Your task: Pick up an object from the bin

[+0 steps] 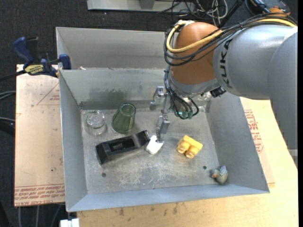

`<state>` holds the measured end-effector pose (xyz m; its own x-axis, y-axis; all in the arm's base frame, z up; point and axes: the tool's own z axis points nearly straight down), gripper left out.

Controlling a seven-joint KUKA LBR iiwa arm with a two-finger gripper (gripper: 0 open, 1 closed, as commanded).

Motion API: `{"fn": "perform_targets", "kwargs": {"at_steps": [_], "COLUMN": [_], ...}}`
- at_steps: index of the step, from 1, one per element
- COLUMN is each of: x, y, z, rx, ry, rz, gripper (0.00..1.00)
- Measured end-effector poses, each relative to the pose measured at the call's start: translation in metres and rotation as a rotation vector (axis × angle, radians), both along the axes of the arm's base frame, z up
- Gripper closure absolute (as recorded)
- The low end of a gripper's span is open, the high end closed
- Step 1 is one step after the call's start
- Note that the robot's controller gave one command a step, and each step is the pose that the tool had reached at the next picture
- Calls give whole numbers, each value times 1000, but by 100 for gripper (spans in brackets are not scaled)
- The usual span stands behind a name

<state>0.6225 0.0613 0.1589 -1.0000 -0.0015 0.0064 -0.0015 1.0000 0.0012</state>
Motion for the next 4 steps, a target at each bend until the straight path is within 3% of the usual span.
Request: {"fn": "perform_targets", "kwargs": {"at_steps": [1,2,3,4], "x": [2,-20,-37,-35], "y": [0,30,57,75], "z": [4,-32,-59,-75], "rx": [0,-1,1,5], "ry": [-8,-15,1,-28], "rz": [-1,48,-2,330], "gripper": [0,0,0,100]}}
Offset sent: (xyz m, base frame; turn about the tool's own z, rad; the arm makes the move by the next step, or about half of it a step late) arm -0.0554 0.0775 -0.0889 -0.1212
